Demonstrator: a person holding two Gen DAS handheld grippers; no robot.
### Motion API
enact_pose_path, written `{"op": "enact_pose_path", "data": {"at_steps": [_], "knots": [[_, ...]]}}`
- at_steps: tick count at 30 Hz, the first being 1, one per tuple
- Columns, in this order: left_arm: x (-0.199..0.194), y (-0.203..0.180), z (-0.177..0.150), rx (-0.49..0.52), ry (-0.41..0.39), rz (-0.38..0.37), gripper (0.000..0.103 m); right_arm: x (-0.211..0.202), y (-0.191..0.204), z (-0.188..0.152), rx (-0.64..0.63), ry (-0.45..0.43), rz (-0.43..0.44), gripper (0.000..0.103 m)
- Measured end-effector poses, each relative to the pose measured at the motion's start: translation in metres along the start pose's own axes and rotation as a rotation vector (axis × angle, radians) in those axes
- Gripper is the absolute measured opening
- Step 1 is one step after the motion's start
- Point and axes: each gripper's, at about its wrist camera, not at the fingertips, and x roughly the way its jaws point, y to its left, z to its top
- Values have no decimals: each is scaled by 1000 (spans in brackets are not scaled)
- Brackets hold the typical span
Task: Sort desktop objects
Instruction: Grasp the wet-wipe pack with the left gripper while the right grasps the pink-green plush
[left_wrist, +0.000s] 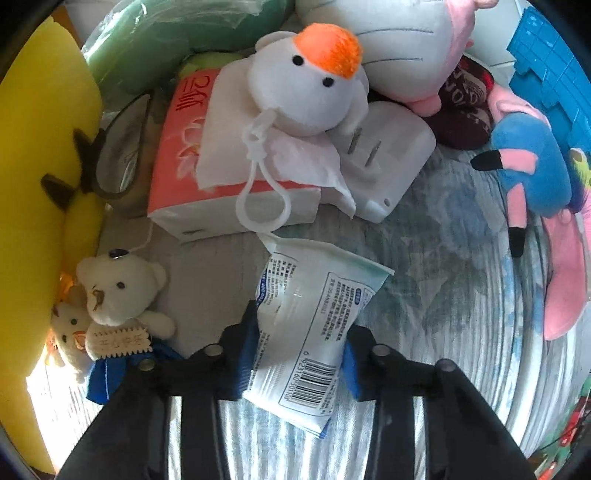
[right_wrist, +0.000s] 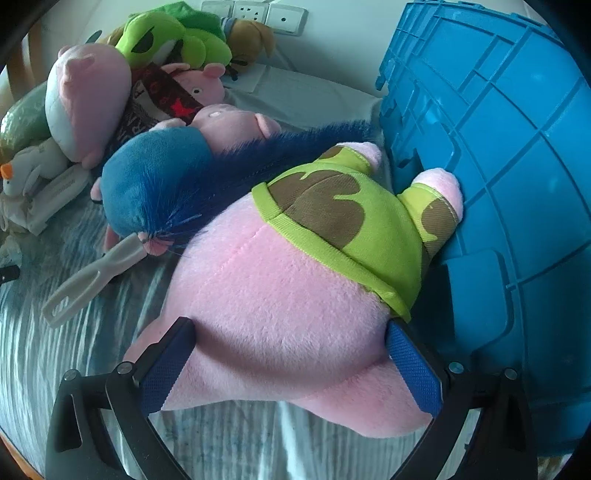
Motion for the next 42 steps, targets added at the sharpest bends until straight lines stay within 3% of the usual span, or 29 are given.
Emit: {"op": "enact_pose_path", "data": {"at_steps": [13, 23, 26, 28, 34, 42], "knots": [[-14, -4, -1, 7, -8, 1, 35, 21, -8, 8, 36, -12, 69, 103], [-22, -8, 6, 9, -9, 2, 35, 39, 9, 18, 7, 40, -3, 103], [-26, -9, 9, 8, -14, 3, 35, 32, 9, 18, -8, 30, -1, 89], [-28, -9, 10, 7, -16, 5, 35, 26, 10, 18, -16, 18, 0, 74], [-39, -10, 15, 9, -29, 10, 35, 13, 4, 16, 9, -14, 24, 52], [-58, -11, 19, 16, -55, 12, 35, -10, -4, 1, 32, -49, 47, 39]]}}
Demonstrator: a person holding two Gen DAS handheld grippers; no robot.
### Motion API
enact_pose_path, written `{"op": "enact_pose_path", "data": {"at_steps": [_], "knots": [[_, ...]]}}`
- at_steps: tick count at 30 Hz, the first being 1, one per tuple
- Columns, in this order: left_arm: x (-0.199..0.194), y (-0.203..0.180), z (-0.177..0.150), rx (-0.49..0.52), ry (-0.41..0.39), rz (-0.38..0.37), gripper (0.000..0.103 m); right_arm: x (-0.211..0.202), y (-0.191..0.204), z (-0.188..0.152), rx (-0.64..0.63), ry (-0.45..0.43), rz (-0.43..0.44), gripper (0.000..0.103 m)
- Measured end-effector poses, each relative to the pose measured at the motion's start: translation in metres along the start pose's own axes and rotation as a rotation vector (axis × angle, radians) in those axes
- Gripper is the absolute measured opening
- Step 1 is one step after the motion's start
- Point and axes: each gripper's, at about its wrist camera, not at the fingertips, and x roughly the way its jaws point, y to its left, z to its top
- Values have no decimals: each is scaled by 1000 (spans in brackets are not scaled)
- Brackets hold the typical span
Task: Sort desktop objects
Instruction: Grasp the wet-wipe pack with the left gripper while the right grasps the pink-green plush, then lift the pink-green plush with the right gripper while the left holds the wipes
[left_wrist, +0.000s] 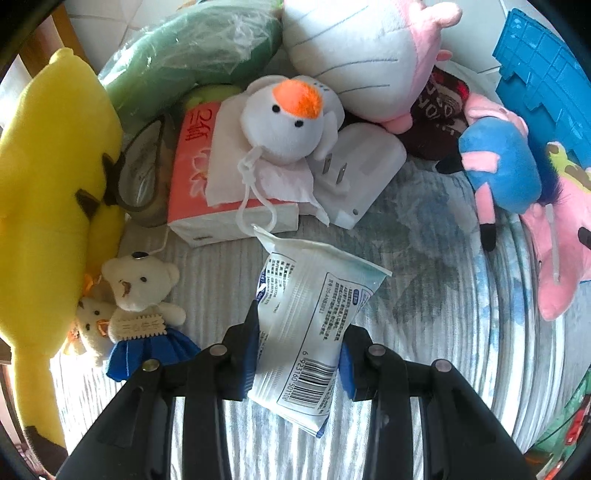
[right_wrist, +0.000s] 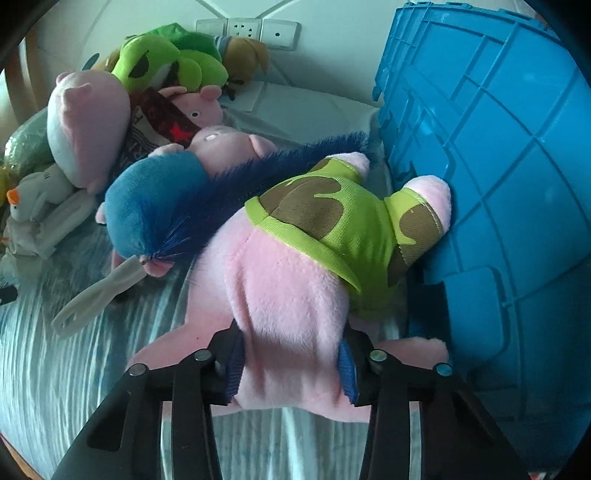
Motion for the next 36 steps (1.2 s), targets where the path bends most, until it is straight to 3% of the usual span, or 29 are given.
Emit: {"op": "enact_pose_path", "data": {"at_steps": [4, 9, 20, 23, 24, 25, 30, 32, 33, 34, 36], "knots": [[15, 3, 0, 3, -11, -3, 35, -1, -2, 1, 4, -6, 6, 37], [1, 9, -44, 6, -30, -5, 35, -17, -2, 3, 9, -24, 7, 35], [-12, -4, -50, 30, -54, -11, 35, -59, -7, -18, 14, -35, 33, 28], [-17, -8, -51, 40, -61, -15, 35, -69, -6, -24, 14, -38, 43, 22], [-19, -10, -51, 43, -64, -17, 35, -73, -7, -25, 15, -41, 44, 4], [-21, -11, -51, 45, -68, -18, 35, -76, -7, -25, 15, -40, 44, 1], [-28, -14, -54, 50, -76, -26, 35, -76, -18, -33, 50, 18, 24, 2], [-29, -14, -55, 53, -78, -27, 35, -80, -22, -38, 55, -5, 41, 4], [-30, -14, -56, 54, -78, -27, 35, -82, -22, -40, 45, -11, 46, 22], [-29, -14, -56, 55, -78, -26, 35, -84, -23, -42, 35, -18, 52, 65], [-28, -13, -57, 57, -76, -25, 35, -90, -24, -48, 19, -41, 69, 102]]}}
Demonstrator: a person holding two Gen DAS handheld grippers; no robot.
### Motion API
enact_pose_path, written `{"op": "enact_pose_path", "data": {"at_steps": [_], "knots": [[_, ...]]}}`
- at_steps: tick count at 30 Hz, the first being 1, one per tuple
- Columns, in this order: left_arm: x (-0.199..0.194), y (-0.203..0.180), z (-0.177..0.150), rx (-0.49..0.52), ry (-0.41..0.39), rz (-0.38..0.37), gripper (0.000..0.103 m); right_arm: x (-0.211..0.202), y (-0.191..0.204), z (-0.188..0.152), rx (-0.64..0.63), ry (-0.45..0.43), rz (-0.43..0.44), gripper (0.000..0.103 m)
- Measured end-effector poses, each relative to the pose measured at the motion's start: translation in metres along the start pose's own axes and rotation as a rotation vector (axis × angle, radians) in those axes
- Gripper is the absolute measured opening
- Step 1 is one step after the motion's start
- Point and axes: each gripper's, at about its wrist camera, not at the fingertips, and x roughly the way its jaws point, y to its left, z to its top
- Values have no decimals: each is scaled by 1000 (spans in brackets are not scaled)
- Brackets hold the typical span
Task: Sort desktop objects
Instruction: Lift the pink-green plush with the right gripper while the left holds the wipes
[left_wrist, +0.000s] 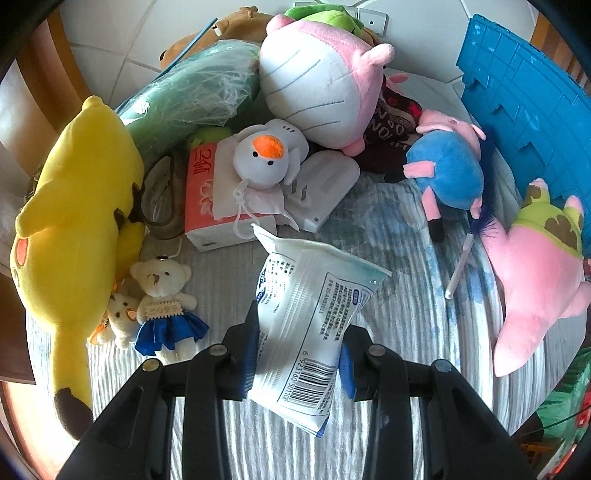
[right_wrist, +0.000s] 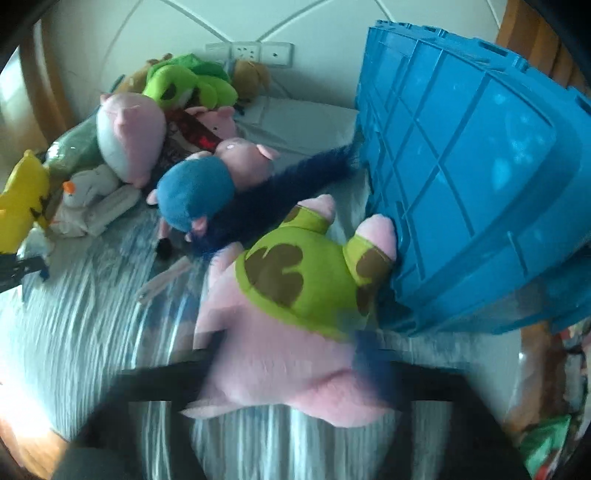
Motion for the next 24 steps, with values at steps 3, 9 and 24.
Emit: {"op": "enact_pose_path", "data": {"at_steps": [3, 9, 24], "knots": [[2, -1, 1, 1, 2, 1, 35, -5, -2, -12, -31, 2, 14, 102], [7, -3, 0, -6, 15, 4, 35, 17, -14, -38, -44, 66, 45, 102], [13, -24, -2, 9, 50, 32, 35, 84, -16, -31, -93, 94, 196, 103]]}}
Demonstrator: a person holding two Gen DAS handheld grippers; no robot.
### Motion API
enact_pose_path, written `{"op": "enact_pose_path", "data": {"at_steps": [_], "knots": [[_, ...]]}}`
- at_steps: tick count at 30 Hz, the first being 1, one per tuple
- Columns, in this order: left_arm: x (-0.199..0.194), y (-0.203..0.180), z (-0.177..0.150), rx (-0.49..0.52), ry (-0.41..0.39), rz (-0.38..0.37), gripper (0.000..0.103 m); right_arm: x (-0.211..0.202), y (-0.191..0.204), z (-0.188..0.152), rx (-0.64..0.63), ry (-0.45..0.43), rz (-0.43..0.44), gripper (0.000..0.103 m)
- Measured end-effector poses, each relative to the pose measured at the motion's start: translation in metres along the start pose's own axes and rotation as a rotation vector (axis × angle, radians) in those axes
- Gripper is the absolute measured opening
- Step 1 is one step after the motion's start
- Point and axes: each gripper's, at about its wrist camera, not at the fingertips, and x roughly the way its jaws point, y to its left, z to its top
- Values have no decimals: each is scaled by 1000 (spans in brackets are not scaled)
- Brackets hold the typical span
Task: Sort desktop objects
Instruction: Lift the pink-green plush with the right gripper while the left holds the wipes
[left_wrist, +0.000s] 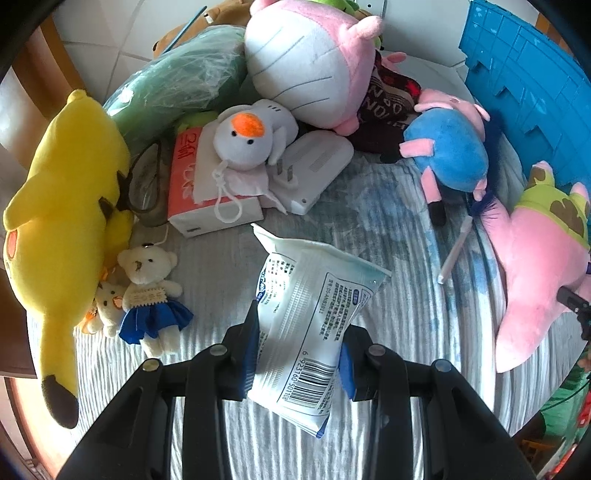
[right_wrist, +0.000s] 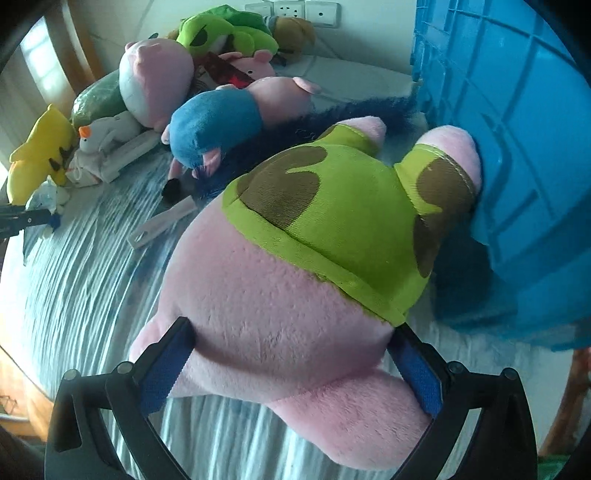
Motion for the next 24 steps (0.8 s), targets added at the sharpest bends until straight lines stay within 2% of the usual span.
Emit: {"op": "enact_pose_path", "data": {"at_steps": [2, 3, 4, 5, 7, 10, 12, 16, 24], "knots": [[-2, -5, 1, 4, -2, 1, 35, 3, 2, -1, -9, 3, -2, 103], [-3, -6, 2, 5, -3, 1, 35, 4, 3, -2, -12, 7, -5, 97], [-4, -7, 2, 6, -4, 1, 35, 3, 3, -2, -13, 15, -10, 84], [-5, -8, 2, 6, -5, 2, 35, 2, 4, -1, -14, 20, -14, 80], [-6, -10, 2, 10, -7, 2, 35, -2, 6, 0, -20, 25, -17, 65], [-9, -11, 2, 9, -13, 1, 35, -13, 12, -2, -39, 11, -32, 48], [-12, -11, 3, 7, -19, -2, 35, -20, 17, -3, -47, 1, -47, 41], [-18, -10, 5, 7, -37, -9, 35, -30, 27, -3, -35, -15, -56, 35], [-30, -7, 8, 18, -66, -27, 35, -64, 43, -5, -22, -64, -55, 32]]}}
